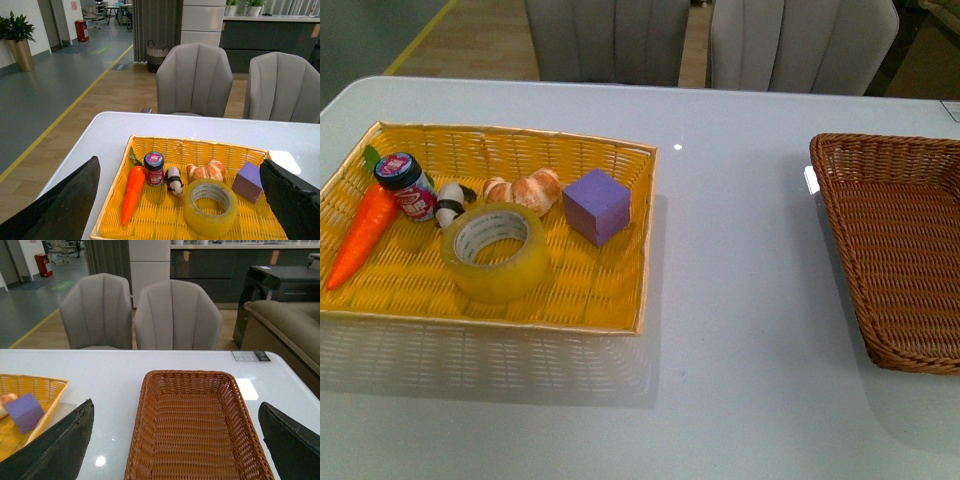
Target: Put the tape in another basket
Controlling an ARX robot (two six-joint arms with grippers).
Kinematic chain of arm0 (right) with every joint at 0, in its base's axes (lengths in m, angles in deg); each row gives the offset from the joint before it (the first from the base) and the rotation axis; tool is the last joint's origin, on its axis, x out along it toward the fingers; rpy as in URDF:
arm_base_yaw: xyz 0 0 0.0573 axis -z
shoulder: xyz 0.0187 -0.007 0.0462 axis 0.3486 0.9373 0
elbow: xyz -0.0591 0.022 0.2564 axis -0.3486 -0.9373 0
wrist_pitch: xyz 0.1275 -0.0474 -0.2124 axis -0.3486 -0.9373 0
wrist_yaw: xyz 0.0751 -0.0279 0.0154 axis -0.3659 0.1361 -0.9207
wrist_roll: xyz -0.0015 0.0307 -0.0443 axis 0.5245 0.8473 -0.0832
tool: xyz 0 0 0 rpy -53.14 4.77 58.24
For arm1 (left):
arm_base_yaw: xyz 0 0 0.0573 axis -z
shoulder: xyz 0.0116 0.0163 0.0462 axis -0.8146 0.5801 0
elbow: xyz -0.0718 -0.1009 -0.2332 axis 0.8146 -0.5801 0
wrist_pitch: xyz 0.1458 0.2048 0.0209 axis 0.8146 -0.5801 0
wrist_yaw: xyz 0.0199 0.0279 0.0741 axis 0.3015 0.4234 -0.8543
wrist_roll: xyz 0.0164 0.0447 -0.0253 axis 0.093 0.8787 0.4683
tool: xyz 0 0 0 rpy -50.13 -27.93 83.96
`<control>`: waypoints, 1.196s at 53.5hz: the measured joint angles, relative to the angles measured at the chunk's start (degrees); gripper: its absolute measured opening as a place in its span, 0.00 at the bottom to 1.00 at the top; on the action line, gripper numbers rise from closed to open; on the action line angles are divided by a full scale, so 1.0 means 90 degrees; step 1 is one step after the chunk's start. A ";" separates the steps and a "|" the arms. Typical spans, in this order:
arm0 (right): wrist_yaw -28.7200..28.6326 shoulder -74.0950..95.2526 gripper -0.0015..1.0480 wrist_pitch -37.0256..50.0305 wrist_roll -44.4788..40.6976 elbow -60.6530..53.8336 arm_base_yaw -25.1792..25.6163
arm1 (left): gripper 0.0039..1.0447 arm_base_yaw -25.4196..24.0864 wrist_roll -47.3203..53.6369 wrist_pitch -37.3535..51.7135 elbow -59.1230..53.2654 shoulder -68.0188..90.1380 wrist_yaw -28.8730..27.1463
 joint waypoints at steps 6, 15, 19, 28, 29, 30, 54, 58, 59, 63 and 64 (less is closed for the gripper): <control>0.0000 0.0000 0.91 0.0000 0.0000 0.0000 0.0000 | 0.92 0.0000 0.0000 0.0000 0.0000 0.0000 0.0000; 0.0000 0.0000 0.91 0.0000 0.0000 0.0000 0.0000 | 0.92 0.0000 0.0000 0.0000 0.0000 0.0000 0.0000; 0.0002 0.0000 0.91 0.0000 0.0000 0.0000 0.0000 | 0.92 0.0000 0.0000 0.0000 0.0000 0.0000 0.0000; 0.0000 0.0000 0.91 0.0000 0.0000 0.0000 0.0000 | 0.92 0.0000 0.0000 0.0000 0.0000 0.0000 0.0000; 0.0000 0.0000 0.91 0.0000 0.0000 0.0000 0.0000 | 0.92 0.0000 0.0000 0.0000 0.0000 0.0000 0.0000; 0.0000 0.0000 0.91 0.0000 0.0000 0.0000 0.0000 | 0.92 0.0000 0.0000 0.0000 0.0000 0.0000 0.0000; -0.0845 0.1253 0.91 -0.1749 0.0636 0.0775 0.0364 | 0.92 0.0000 0.0002 0.0000 0.0000 0.0000 -0.0002; -0.0998 0.2725 0.91 -0.2086 0.0833 0.1287 0.0631 | 0.92 0.0000 0.0002 0.0000 0.0000 0.0000 0.0000; -0.0998 0.3079 0.91 -0.1957 0.0848 0.1372 0.0687 | 0.92 0.0000 0.0000 0.0000 0.0000 0.0000 0.0000; -0.1032 0.4226 0.91 -0.1226 0.0838 0.1634 0.0826 | 0.92 0.0000 0.0000 0.0000 0.0000 0.0000 0.0000; -0.1030 0.4541 0.91 -0.0993 0.0814 0.1710 0.0850 | 0.92 0.0000 0.0000 0.0000 0.0000 0.0000 -0.0002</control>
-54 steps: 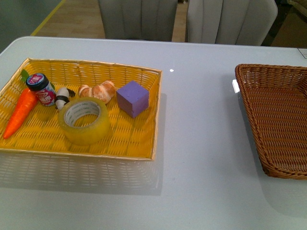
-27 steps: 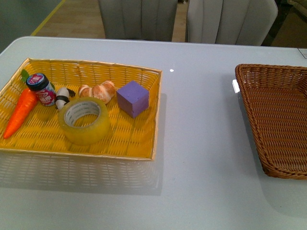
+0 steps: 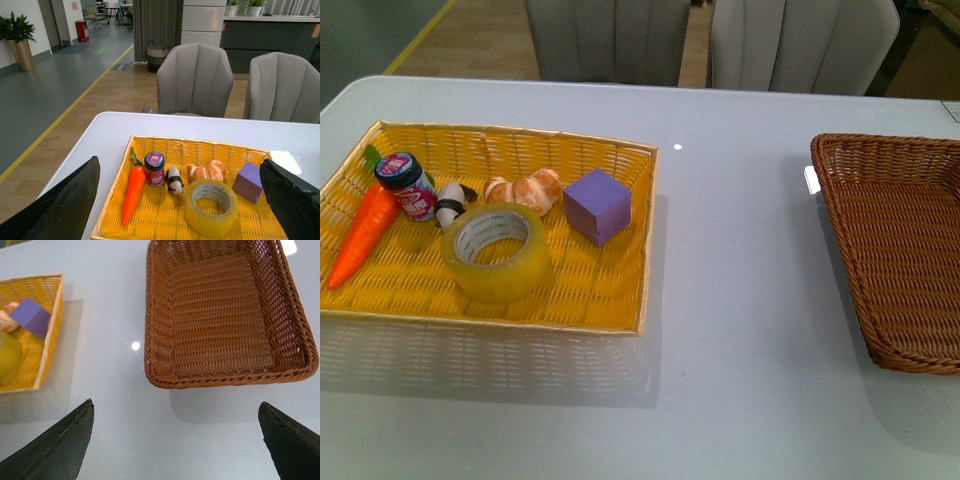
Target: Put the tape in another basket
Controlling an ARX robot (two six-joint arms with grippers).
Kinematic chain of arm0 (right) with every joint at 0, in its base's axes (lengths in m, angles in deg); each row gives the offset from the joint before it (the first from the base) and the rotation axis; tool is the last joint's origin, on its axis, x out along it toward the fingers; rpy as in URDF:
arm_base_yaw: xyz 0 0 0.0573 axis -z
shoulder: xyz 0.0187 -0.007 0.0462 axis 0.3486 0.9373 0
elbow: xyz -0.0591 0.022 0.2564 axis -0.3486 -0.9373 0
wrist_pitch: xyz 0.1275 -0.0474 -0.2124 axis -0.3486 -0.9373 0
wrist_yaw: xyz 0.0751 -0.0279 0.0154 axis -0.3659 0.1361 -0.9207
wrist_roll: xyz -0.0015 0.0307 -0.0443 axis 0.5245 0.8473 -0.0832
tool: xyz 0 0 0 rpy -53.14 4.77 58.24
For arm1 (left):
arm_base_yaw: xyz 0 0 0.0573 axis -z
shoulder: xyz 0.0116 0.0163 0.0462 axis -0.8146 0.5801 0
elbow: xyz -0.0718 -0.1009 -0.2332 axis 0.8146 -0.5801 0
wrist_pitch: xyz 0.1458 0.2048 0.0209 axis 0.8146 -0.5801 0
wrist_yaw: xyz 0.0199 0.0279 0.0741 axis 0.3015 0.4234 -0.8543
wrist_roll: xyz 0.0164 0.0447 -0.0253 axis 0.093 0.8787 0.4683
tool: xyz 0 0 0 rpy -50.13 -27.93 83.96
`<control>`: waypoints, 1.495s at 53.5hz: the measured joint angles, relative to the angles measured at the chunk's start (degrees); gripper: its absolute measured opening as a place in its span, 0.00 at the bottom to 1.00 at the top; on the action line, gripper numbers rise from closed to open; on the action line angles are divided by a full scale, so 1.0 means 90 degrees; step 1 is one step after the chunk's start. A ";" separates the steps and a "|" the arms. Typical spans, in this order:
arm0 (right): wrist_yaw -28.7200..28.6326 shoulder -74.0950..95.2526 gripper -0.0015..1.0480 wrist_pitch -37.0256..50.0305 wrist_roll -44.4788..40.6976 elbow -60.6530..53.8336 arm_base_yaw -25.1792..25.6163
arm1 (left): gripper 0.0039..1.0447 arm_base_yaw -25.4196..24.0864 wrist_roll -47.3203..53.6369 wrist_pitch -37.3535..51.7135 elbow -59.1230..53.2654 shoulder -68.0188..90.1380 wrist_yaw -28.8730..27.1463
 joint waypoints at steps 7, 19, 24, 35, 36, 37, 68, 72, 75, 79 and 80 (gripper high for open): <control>0.0124 0.1877 0.91 0.1438 -0.0228 0.0466 0.0153 | 0.92 0.0000 0.0002 0.0000 0.0000 0.0000 0.0002; 0.0398 0.5314 0.91 0.2871 -0.0709 0.2059 0.0457 | 0.92 0.0000 0.0002 0.0000 0.0000 0.0000 0.0002; 0.0571 0.6538 0.91 0.2934 -0.0928 0.2871 0.0602 | 0.92 0.0000 0.0000 0.0000 0.0000 0.0000 0.0002; 0.0801 0.8291 0.91 0.2798 -0.1226 0.4301 0.0920 | 0.92 0.0000 0.0002 0.0000 0.0000 0.0000 0.0002; 0.0804 0.8420 0.91 0.2771 -0.1243 0.4425 0.0971 | 0.92 0.0000 0.0000 0.0000 0.0000 0.0000 0.0002; 0.0804 0.8505 0.91 0.2749 -0.1263 0.4505 0.1003 | 0.92 0.0000 0.0000 0.0000 0.0000 0.0000 0.0002; 0.0634 1.0110 0.91 0.2596 -0.1889 0.5527 0.1562 | 0.92 0.0000 0.0000 0.0000 0.0000 0.0000 0.0002; 0.0576 1.0166 0.82 0.2586 -0.1892 0.5574 0.1574 | 0.92 0.0000 0.0000 0.0000 0.0000 0.0000 0.0002; 0.0544 1.0180 0.74 0.2574 -0.1892 0.5588 0.1586 | 0.92 0.0000 0.0000 0.0000 0.0000 0.0000 0.0002; 0.0442 1.0180 0.59 0.2511 -0.1894 0.5588 0.1586 | 0.92 0.0000 0.0002 0.0000 0.0000 0.0000 0.0002; 0.0418 1.0180 0.55 0.2506 -0.1899 0.5586 0.1583 | 0.92 0.0000 0.0002 0.0000 0.0000 0.0000 0.0002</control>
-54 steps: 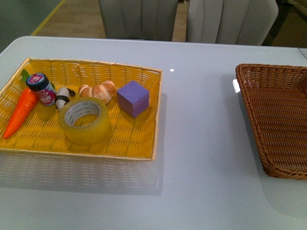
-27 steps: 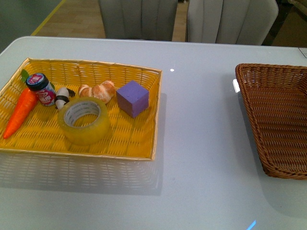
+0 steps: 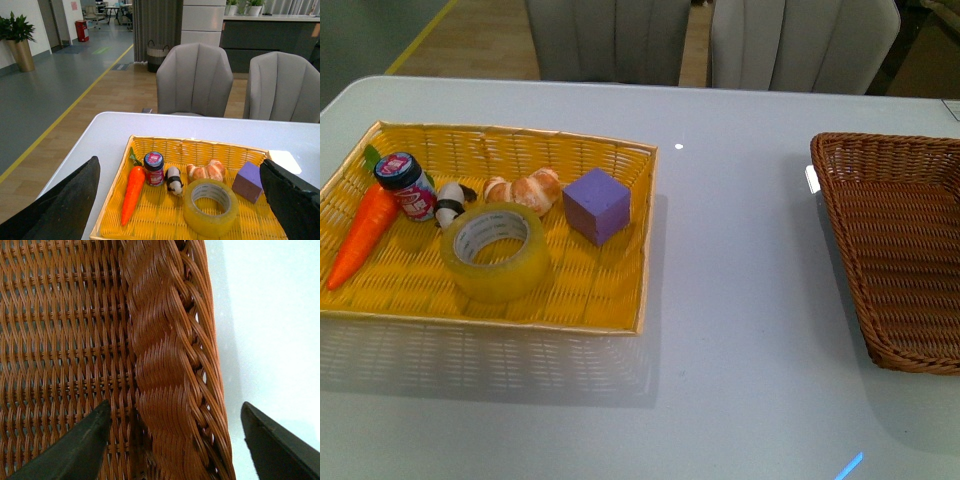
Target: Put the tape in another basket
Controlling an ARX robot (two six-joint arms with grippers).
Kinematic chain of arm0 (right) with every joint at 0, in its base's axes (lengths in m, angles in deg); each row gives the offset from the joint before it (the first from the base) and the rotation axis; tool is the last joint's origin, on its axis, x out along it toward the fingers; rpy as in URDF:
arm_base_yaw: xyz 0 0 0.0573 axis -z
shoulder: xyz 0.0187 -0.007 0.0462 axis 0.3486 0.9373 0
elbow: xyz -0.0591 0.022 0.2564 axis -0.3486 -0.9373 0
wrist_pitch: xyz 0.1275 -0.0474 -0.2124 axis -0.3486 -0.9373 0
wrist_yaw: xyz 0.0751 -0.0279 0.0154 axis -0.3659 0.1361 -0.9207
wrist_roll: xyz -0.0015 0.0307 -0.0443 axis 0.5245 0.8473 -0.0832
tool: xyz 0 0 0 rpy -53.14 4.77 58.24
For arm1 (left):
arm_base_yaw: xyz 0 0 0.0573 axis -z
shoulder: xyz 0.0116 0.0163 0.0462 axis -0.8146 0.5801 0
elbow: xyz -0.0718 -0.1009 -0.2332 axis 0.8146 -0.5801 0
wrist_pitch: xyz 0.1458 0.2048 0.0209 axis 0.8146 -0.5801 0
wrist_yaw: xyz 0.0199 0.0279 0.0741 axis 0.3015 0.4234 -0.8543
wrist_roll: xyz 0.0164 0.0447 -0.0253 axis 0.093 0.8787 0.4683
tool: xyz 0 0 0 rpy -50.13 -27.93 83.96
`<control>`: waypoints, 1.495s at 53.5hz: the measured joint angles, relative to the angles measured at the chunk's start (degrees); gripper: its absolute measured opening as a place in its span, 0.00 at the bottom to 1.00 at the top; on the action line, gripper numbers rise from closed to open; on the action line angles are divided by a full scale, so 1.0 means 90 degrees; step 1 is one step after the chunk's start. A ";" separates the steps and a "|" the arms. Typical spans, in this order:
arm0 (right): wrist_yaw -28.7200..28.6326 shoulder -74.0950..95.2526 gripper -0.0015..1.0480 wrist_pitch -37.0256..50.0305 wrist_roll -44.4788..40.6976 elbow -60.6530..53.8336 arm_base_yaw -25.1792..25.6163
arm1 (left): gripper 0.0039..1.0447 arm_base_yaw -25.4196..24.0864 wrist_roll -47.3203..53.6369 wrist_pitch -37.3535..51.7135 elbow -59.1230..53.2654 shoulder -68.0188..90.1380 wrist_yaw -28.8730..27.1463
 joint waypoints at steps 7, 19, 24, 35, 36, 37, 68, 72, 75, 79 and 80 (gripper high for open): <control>-0.0107 -0.0119 0.27 0.0073 -0.0005 -0.0301 -0.0138 | 0.92 0.0000 -0.0002 0.0000 0.0000 0.0000 0.0000; -0.0330 -0.0687 0.05 0.0427 0.0673 -0.1037 -0.0777 | 0.92 0.0000 0.0000 0.0000 0.0000 0.0000 0.0000; -0.0321 -0.0792 0.04 0.0590 0.0971 -0.1338 -0.1253 | 0.92 0.0000 -0.0002 0.0000 0.0000 0.0000 0.0000; -0.0134 -0.0789 0.04 0.0775 0.1467 -0.1681 -0.2059 | 0.92 0.0000 -0.0002 0.0000 0.0000 0.0000 0.0000; -0.0121 -0.0789 0.04 0.0780 0.1486 -0.1685 -0.2103 | 0.92 0.0000 0.0000 0.0000 0.0000 0.0000 0.0000; -0.0095 -0.0789 0.04 0.0792 0.1498 -0.1690 -0.2147 | 0.92 0.0000 -0.0002 0.0000 0.0000 0.0000 0.0000; -0.0199 -0.2203 0.84 0.1685 0.1151 -0.2783 -0.1936 | 0.92 0.0000 -0.0002 0.0000 0.0000 0.0000 0.0000; -0.0325 -0.2977 0.93 0.1860 0.1127 -0.3223 -0.1851 | 0.92 0.0000 0.0000 0.0000 0.0000 0.0000 0.0000; -0.0381 -0.3398 0.91 0.1892 0.1122 -0.3473 -0.1824 | 0.92 0.0000 0.0000 0.0000 0.0000 0.0000 0.0000; -0.0493 -0.4308 0.91 0.1877 0.1124 -0.3997 -0.1812 | 0.92 0.0000 -0.0002 0.0000 0.0000 0.0000 0.0000; -0.0500 -0.4425 0.91 0.1865 0.1127 -0.4061 -0.1812 | 0.92 0.0000 0.0000 0.0000 0.0000 0.0000 0.0000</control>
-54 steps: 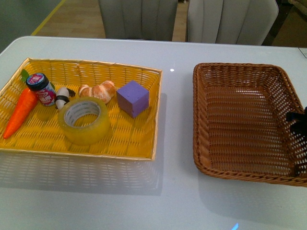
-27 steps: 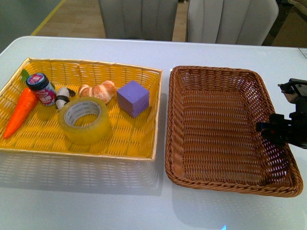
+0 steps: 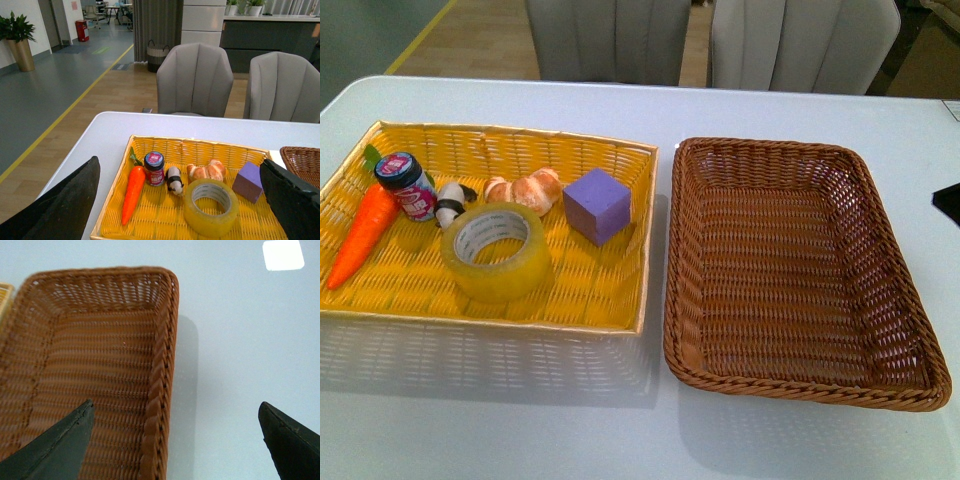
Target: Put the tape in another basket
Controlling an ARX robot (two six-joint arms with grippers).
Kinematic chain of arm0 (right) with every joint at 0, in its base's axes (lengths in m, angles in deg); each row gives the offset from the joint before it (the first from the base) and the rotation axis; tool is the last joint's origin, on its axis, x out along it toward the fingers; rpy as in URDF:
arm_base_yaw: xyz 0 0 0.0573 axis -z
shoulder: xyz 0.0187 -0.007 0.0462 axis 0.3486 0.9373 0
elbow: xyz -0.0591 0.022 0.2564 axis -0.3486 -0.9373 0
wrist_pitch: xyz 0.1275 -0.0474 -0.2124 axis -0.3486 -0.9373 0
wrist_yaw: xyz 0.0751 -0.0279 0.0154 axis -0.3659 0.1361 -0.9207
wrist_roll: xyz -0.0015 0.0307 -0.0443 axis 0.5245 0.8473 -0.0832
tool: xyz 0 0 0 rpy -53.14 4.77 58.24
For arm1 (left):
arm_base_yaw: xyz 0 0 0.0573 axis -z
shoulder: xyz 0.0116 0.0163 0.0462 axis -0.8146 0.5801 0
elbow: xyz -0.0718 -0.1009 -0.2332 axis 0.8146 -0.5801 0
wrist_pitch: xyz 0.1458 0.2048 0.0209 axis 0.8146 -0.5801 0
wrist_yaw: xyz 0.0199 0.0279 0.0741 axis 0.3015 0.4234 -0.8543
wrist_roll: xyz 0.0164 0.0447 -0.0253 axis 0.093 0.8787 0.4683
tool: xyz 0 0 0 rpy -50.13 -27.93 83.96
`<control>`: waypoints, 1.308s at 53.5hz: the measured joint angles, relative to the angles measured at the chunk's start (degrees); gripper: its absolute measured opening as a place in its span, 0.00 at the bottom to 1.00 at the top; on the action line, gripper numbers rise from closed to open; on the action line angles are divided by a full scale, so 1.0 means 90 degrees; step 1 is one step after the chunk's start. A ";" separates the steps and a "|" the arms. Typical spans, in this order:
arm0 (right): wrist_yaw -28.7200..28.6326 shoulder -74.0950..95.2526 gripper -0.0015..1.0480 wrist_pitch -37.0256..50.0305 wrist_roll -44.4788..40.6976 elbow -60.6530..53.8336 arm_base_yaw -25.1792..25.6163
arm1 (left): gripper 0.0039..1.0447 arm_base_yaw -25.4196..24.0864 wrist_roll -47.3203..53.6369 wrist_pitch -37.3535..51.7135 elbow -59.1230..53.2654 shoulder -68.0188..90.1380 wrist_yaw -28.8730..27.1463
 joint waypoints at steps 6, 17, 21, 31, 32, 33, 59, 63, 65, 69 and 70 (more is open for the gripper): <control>0.0308 -0.0554 0.84 0.1321 0.0010 -0.0736 -0.0053 | 0.92 0.0000 -0.0002 0.0000 0.0000 0.0000 0.0000; 0.0663 -0.0974 0.56 0.4031 0.0010 -0.1812 -0.0197 | 0.92 0.0000 -0.0002 0.0000 0.0000 0.0000 -0.0002; 0.0707 -0.1586 0.44 0.3876 0.0012 -0.1991 -0.0236 | 0.92 0.0000 0.0000 0.0000 0.0000 0.0000 0.0000; 0.1066 -0.2528 0.14 0.3424 0.0015 -0.2509 -0.0610 | 0.92 0.0000 -0.0002 0.0000 0.0000 0.0000 0.0000; 0.1069 -0.2579 0.12 0.3393 0.0012 -0.2533 -0.0612 | 0.92 0.0000 -0.0002 0.0000 0.0000 0.0000 0.0000; 0.1073 -0.2674 0.09 0.3334 0.0012 -0.2579 -0.0612 | 0.92 0.0000 0.0000 0.0000 0.0000 0.0000 0.0000; 0.1112 -0.5421 0.02 0.1307 0.0017 -0.3228 -0.0612 | 0.92 0.0000 0.0000 0.0000 0.0000 0.0000 0.0000; 0.1112 -0.5765 0.02 0.1015 0.0019 -0.3230 -0.0612 | 0.92 0.0000 0.0000 0.0000 0.0000 0.0000 0.0000; 0.1110 -0.5948 0.02 0.0860 0.0019 -0.3232 -0.0612 | 0.92 0.0000 0.0000 0.0000 0.0000 0.0000 0.0000; 0.1110 -0.6288 0.02 0.0554 0.0017 -0.3235 -0.0612 | 0.92 0.0000 0.0000 0.0000 0.0000 0.0000 0.0000; 0.1110 -0.6324 0.02 0.0517 0.0017 -0.3235 -0.0612 | 0.92 0.0000 0.0000 0.0000 0.0000 0.0000 0.0000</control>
